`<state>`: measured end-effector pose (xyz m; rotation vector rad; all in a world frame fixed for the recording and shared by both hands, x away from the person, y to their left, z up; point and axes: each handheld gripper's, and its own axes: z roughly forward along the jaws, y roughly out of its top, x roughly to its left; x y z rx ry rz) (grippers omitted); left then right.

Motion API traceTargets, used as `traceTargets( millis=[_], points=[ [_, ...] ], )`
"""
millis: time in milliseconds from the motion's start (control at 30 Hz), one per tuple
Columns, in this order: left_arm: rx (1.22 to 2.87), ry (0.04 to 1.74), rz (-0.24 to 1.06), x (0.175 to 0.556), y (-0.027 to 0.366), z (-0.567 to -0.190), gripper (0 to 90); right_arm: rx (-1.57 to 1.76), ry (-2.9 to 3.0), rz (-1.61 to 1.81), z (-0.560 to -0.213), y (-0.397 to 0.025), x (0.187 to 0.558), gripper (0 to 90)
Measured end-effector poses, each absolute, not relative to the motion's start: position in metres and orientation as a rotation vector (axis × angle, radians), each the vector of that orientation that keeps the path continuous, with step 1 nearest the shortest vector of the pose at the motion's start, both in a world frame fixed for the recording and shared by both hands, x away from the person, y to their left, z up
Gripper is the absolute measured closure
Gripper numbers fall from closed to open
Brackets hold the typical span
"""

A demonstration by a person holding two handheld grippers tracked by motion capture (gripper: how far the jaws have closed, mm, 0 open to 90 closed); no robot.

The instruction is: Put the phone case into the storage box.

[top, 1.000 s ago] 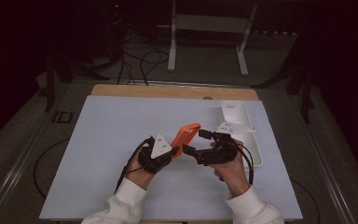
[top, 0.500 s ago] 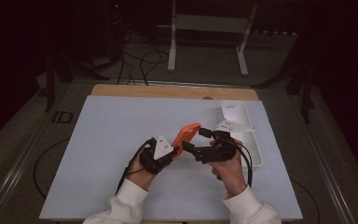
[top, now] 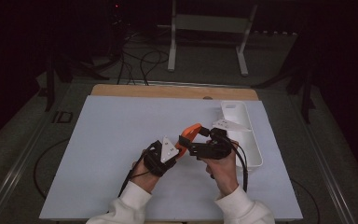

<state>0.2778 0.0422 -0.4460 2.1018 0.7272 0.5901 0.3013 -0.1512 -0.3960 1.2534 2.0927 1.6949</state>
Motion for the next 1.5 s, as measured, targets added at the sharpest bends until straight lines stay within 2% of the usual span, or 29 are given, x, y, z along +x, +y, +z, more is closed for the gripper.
traceTargets(
  millis=[667,867,1067,1167,1300,1367,1467,1500],
  points=[
    [2.092,0.731,0.527,0.2786,0.0351,-0.4474,82.8,1.284,1.964,1.664,-0.3989,-0.1415,0.2974,16.4],
    [2.092,0.726,0.505,0.2791,0.0331,-0.4484,79.6,1.29,1.959,1.658,-0.3992,-0.1414,0.2976,16.5],
    [2.094,0.726,0.48,0.2799,0.0327,-0.4491,64.6,1.29,1.961,1.665,-0.3993,-0.1411,0.2981,16.4],
    [2.074,0.742,0.457,0.2809,0.0333,-0.4483,52.3,1.292,1.965,1.664,-0.3999,-0.1411,0.2984,16.3],
    [2.052,0.783,0.467,0.2825,0.0355,-0.4466,28.4,1.294,1.959,1.665,-0.3989,-0.1419,0.2982,16.3],
    [2.039,0.812,0.474,0.2834,0.0358,-0.4467,19.3,1.293,1.957,1.665,-0.3985,-0.1421,0.2983,16.3],
    [2.029,0.831,0.484,0.2839,0.0366,-0.4467,10.8,1.295,1.957,1.666,-0.3984,-0.1422,0.2983,16.3],
    [2.032,0.84,0.49,0.2845,0.0374,-0.4464,10.8,1.295,1.959,1.665,-0.3985,-0.1422,0.2983,16.3]
  ],
)
